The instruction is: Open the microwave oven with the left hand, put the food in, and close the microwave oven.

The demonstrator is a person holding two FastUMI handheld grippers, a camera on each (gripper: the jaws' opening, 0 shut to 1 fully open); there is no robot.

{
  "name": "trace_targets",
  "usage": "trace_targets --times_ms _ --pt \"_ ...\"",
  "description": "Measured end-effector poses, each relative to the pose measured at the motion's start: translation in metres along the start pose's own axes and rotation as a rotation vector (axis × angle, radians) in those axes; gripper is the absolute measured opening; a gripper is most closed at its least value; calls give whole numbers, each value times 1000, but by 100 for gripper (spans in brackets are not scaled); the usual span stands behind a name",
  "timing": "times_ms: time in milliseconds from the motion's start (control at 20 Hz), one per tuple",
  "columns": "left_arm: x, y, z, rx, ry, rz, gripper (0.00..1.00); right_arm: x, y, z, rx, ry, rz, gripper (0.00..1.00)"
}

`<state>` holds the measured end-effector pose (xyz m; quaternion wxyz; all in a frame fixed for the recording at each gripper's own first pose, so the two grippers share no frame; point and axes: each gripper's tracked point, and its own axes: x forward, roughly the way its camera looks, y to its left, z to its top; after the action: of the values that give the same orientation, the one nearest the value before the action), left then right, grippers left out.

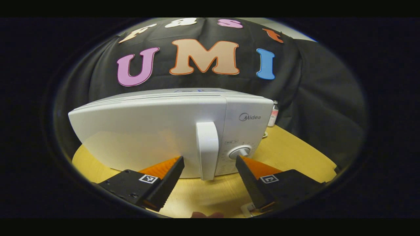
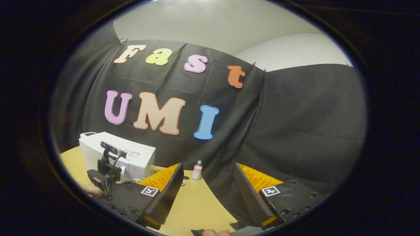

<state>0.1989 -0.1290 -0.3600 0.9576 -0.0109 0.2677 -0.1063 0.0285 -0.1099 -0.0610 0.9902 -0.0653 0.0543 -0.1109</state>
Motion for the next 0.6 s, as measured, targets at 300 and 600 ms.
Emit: trace_targets --times_ms 300,600 --pt "6 3 -6 -22 29 7 44 4 2 -5 21 11 -2 97" --pt "3 3 -7 30 16 2 10 10 7 -4 28 8 19 97"
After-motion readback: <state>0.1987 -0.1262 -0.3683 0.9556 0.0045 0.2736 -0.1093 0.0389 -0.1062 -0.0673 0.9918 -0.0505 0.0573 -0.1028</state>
